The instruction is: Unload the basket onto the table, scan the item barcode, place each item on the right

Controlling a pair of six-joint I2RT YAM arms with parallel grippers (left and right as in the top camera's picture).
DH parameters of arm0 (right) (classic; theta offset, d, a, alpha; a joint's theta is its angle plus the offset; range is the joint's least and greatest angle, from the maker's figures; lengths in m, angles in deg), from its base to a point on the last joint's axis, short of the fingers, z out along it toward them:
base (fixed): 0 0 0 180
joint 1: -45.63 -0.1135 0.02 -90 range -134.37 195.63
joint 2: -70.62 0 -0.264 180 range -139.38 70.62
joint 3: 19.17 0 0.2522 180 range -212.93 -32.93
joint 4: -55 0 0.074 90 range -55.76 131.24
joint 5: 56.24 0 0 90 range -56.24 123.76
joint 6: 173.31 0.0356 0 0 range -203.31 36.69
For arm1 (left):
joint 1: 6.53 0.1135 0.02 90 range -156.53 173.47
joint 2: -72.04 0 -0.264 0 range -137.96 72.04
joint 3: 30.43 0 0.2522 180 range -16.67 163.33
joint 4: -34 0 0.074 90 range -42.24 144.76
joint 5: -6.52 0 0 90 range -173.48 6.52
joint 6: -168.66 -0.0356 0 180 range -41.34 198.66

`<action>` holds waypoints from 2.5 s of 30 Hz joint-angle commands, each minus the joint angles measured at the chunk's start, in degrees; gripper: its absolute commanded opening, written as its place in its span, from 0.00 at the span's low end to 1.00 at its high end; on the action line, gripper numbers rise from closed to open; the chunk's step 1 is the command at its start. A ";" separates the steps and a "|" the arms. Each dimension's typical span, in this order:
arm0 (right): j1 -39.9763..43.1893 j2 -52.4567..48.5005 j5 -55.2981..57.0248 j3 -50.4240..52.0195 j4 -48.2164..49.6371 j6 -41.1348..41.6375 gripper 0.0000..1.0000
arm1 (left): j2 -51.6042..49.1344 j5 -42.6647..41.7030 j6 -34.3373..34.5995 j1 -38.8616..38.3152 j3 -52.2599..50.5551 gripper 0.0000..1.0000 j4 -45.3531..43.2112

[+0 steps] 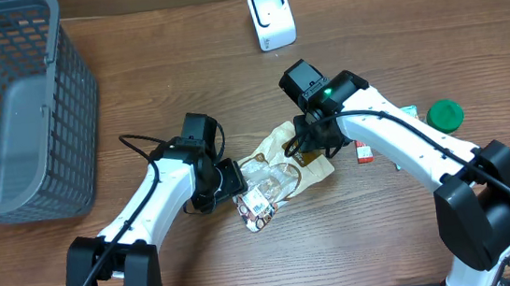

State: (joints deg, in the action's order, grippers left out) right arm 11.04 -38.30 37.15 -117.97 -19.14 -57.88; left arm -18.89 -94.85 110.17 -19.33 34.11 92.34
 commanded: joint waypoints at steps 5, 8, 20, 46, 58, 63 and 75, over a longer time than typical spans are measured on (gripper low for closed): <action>0.22 0.79 0.37 -0.52 0.66 -0.42 0.48 | 0.17 -0.68 2.10 -1.66 -0.87 0.57 -4.57; 0.22 0.79 0.37 -0.52 0.44 -0.42 0.48 | 0.17 -0.39 3.63 -2.23 -0.87 0.57 -6.36; 0.22 0.79 0.39 -0.48 0.02 -0.42 0.49 | 0.17 -0.04 5.35 -3.45 -0.92 0.60 -2.14; 0.22 0.79 -2.21 -0.48 -0.57 -0.44 0.59 | 0.13 10.38 9.40 -6.32 -3.54 0.54 -17.86; 0.28 0.11 -5.64 -0.42 -2.12 -4.72 0.80 | 0.09 3.34 4.24 -6.32 -3.54 0.66 -13.77; 0.26 -2.38 -6.12 -0.42 -2.08 -4.70 0.81 | 0.09 1.33 3.39 -6.32 -3.54 0.67 -11.56; 0.28 -7.89 -9.97 -0.42 -0.55 -4.70 0.96 | -1.88 1.03 3.17 -6.32 -3.54 0.64 -11.61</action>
State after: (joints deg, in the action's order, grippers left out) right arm 11.08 -45.54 28.83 -117.97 -20.34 -62.43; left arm -19.20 -92.95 114.47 -25.47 30.83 80.58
